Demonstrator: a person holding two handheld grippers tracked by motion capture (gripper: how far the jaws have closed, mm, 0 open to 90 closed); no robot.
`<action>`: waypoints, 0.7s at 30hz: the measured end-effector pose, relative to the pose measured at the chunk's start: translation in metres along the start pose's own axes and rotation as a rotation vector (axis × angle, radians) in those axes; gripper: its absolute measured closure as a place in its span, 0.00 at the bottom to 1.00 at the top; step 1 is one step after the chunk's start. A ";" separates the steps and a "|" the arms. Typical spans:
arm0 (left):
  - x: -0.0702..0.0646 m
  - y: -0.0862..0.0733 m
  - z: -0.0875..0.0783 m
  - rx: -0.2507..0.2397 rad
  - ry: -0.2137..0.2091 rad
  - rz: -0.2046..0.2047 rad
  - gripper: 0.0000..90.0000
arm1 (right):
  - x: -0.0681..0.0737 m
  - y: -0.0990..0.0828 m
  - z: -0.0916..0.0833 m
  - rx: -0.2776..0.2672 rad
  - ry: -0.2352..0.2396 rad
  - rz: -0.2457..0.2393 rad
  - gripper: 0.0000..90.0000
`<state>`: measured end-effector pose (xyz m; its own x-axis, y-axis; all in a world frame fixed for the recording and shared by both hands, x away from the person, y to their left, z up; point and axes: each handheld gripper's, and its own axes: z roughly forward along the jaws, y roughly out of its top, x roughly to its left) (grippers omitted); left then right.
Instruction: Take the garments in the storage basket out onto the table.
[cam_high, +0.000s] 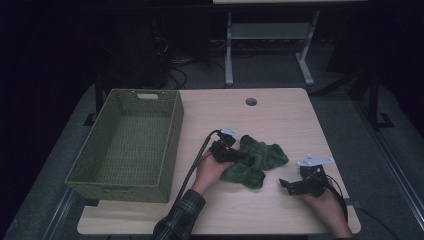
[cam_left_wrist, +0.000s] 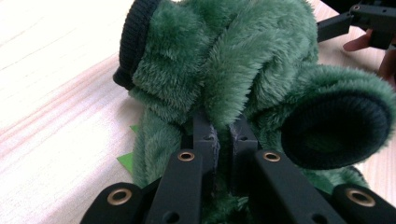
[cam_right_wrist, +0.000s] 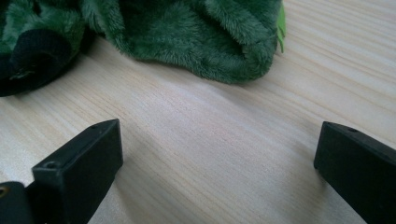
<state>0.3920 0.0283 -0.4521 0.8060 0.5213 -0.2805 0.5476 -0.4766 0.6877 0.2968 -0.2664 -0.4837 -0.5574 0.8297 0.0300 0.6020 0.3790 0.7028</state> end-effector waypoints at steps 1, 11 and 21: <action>-0.001 0.000 -0.001 -0.003 0.004 0.002 0.92 | 0.000 0.000 0.000 0.000 0.001 -0.001 0.01; -0.022 0.006 -0.033 -0.024 0.064 0.106 0.55 | 0.000 0.000 0.000 -0.001 0.005 -0.007 0.01; -0.058 -0.007 -0.059 -0.071 0.013 0.149 0.70 | 0.000 0.000 0.000 -0.001 0.005 -0.006 0.01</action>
<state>0.3278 0.0431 -0.4012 0.8737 0.4582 -0.1634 0.4048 -0.4986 0.7665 0.2966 -0.2659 -0.4837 -0.5642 0.8251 0.0292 0.5977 0.3838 0.7039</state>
